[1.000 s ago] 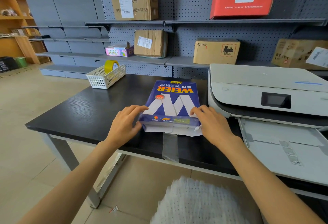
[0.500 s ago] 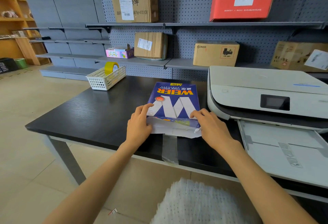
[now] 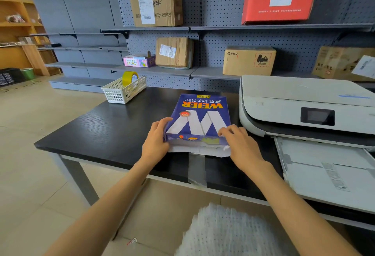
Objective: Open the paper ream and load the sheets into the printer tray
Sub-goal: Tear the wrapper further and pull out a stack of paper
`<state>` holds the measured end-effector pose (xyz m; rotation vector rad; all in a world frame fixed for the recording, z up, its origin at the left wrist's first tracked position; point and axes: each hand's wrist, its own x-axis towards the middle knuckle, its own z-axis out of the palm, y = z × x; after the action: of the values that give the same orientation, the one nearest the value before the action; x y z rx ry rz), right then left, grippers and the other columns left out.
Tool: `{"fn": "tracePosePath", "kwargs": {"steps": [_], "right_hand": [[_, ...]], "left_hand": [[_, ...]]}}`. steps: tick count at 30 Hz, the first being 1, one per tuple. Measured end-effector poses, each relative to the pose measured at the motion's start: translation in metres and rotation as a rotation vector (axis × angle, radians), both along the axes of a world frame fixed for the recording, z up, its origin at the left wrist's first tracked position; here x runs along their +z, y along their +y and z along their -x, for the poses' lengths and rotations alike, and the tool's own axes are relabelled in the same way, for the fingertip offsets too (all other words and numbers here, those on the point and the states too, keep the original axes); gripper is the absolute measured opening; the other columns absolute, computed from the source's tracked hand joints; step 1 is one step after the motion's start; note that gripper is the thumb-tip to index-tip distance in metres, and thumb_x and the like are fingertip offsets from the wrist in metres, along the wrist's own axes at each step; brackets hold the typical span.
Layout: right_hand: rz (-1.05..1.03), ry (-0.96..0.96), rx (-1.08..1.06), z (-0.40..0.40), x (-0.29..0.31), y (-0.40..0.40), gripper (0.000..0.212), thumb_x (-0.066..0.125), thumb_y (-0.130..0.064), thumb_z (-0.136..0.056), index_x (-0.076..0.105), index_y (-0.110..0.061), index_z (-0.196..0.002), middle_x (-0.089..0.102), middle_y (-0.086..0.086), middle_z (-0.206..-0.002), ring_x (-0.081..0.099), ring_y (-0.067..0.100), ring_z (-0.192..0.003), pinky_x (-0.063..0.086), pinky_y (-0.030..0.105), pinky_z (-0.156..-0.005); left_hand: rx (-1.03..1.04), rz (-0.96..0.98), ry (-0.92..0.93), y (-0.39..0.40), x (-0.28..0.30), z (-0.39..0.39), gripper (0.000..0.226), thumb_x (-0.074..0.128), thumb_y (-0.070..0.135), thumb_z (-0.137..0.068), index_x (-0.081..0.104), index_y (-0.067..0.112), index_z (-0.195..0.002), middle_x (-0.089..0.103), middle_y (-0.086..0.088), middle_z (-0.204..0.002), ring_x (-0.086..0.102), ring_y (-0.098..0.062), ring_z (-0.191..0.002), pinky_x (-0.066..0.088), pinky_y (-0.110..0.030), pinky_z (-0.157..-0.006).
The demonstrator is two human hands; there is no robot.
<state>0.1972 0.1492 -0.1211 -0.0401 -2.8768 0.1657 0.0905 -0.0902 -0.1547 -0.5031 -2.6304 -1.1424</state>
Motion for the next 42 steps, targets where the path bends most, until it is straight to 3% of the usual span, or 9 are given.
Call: {"fn": "tracePosePath", "kwargs": {"steps": [5,11,19,23,27,30,33,37,42], "right_hand": [[0.067,-0.004,0.006,-0.002,-0.006,0.006,0.054,0.068,-0.010,-0.089,0.042,-0.022,-0.135,0.038,0.004,-0.143,0.040,0.022,-0.128,0.055,0.034,-0.082],[0.029,0.007,0.002,-0.004,-0.003,0.007,0.055,0.067,-0.016,-0.090,0.041,-0.023,-0.138,0.040,0.004,-0.145,0.040,0.020,-0.130,0.054,0.033,-0.088],[0.021,0.146,0.204,-0.004,0.007,-0.018,0.045,0.062,-0.016,-0.091,0.050,-0.027,-0.133,0.054,-0.004,-0.135,0.045,0.018,-0.126,0.042,0.031,-0.097],[0.171,0.170,0.290,-0.011,0.010,-0.038,0.024,0.051,-0.027,-0.099,0.059,-0.027,-0.122,0.068,-0.003,-0.116,0.063,0.016,-0.104,0.046,0.024,-0.073],[0.148,0.044,0.256,-0.008,-0.008,-0.042,0.033,0.041,-0.022,-0.103,0.057,-0.029,-0.131,0.069,0.002,-0.119,0.065,0.023,-0.099,0.054,0.034,-0.077],[0.153,-0.003,0.207,-0.006,-0.021,-0.038,0.045,0.040,-0.010,-0.102,0.046,-0.027,-0.142,0.057,-0.002,-0.139,0.056,0.019,-0.123,0.045,0.034,-0.097],[0.198,0.049,0.206,-0.006,-0.026,-0.036,0.052,0.043,-0.005,-0.100,0.039,-0.022,-0.148,0.046,-0.004,-0.150,0.043,0.013,-0.138,0.037,0.027,-0.107],[0.248,0.171,0.149,0.001,-0.019,-0.035,0.045,0.046,-0.005,-0.099,0.048,-0.020,-0.142,0.051,-0.002,-0.142,0.048,0.016,-0.130,0.046,0.030,-0.101],[0.180,0.117,0.065,0.014,-0.006,-0.036,0.043,0.052,-0.016,-0.099,0.046,-0.023,-0.141,0.055,0.004,-0.140,0.051,0.023,-0.128,0.051,0.038,-0.094]], "left_hand": [[0.009,0.031,0.012,-0.014,-0.010,-0.002,0.058,0.052,0.003,-0.088,0.039,0.038,-0.133,0.041,0.005,-0.141,0.050,-0.018,-0.123,0.055,-0.039,-0.082],[0.005,0.210,0.152,-0.013,-0.009,-0.007,0.066,0.051,-0.003,-0.083,0.041,0.030,-0.139,0.043,0.004,-0.144,0.047,-0.020,-0.124,0.053,-0.039,-0.083],[-0.070,0.233,0.381,0.003,-0.005,-0.014,0.050,0.063,0.004,-0.081,0.055,0.031,-0.122,0.054,0.008,-0.131,0.048,-0.018,-0.121,0.041,-0.034,-0.094],[-0.243,0.219,0.604,0.009,-0.002,-0.027,0.024,0.060,0.020,-0.091,0.064,0.021,-0.114,0.062,0.004,-0.118,0.054,-0.014,-0.113,0.049,-0.028,-0.085],[-0.375,0.264,0.505,0.016,-0.004,-0.038,0.030,0.045,0.030,-0.097,0.068,0.019,-0.113,0.070,0.005,-0.111,0.064,-0.010,-0.102,0.054,-0.022,-0.080],[-0.322,0.286,0.453,0.018,-0.007,-0.039,0.032,0.046,0.029,-0.097,0.067,0.023,-0.120,0.071,0.008,-0.118,0.065,-0.010,-0.108,0.047,-0.017,-0.086],[-0.245,0.284,0.451,0.018,-0.008,-0.037,0.036,0.048,0.025,-0.096,0.062,0.024,-0.129,0.066,0.008,-0.128,0.060,-0.011,-0.119,0.053,-0.025,-0.085],[-0.162,0.256,0.418,0.019,-0.004,-0.033,0.036,0.050,0.024,-0.098,0.059,0.022,-0.133,0.063,0.003,-0.131,0.058,-0.015,-0.122,0.055,-0.031,-0.085],[-0.102,0.286,0.379,0.035,0.010,-0.029,0.029,0.050,0.023,-0.098,0.065,0.024,-0.123,0.070,0.005,-0.120,0.065,-0.022,-0.105,0.052,-0.031,-0.075]]}}
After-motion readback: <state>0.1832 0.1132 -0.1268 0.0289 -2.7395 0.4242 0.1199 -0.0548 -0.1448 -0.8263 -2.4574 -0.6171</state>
